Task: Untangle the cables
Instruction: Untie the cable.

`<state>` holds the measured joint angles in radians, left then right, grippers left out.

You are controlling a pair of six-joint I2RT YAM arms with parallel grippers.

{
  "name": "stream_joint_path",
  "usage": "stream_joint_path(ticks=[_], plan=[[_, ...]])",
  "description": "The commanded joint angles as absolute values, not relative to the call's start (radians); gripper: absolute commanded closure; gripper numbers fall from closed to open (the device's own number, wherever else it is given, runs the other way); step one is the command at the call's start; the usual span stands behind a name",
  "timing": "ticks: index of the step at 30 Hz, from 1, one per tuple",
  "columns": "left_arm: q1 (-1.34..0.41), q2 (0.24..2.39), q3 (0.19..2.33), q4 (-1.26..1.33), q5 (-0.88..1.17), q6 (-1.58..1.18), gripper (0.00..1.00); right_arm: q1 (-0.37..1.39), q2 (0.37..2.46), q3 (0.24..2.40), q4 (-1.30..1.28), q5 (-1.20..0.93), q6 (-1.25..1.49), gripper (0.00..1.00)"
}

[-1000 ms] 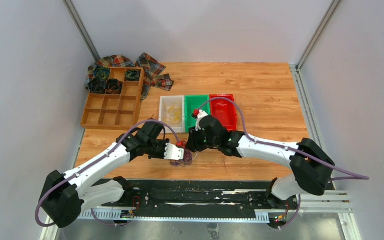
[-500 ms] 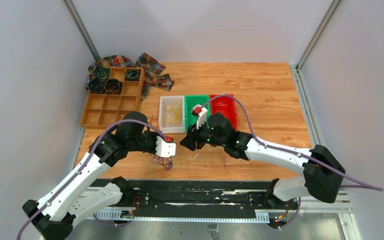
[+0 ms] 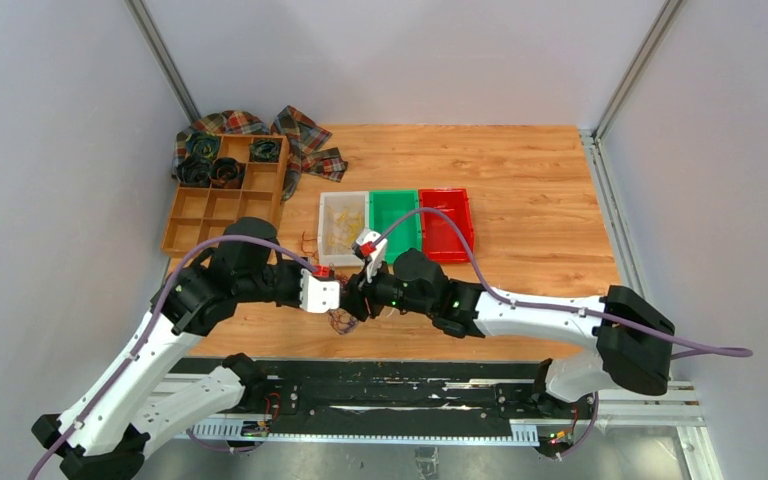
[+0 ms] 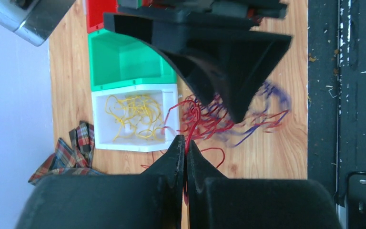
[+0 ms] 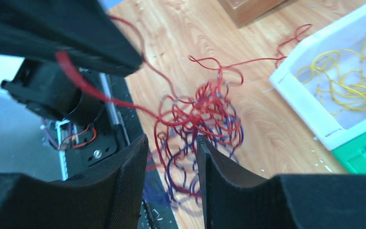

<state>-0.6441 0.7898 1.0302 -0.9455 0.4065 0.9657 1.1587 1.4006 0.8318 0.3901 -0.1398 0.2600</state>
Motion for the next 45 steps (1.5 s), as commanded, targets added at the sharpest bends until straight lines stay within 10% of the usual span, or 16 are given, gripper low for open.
stream_joint_path(ticks=[1, 22, 40, 45], plan=[[-0.652, 0.789, 1.087, -1.015, 0.463, 0.954, 0.99, 1.169, 1.418, 0.868, 0.470, 0.017, 0.302, 0.58], [-0.652, 0.853, 1.313, -1.124, 0.600, 0.907, 0.99, 1.164, 1.504, 0.836, 0.607, 0.035, 0.412, 0.59], [-0.652, 0.874, 1.516, -1.209, 0.583, 1.026, 0.99, 1.119, 1.369, 0.773, 0.373, 0.026, 0.443, 0.84], [-0.652, 0.870, 1.491, -1.208, 0.586, 1.037, 0.99, 1.115, 1.245, 0.768, 0.286, 0.057, 0.370, 0.71]])
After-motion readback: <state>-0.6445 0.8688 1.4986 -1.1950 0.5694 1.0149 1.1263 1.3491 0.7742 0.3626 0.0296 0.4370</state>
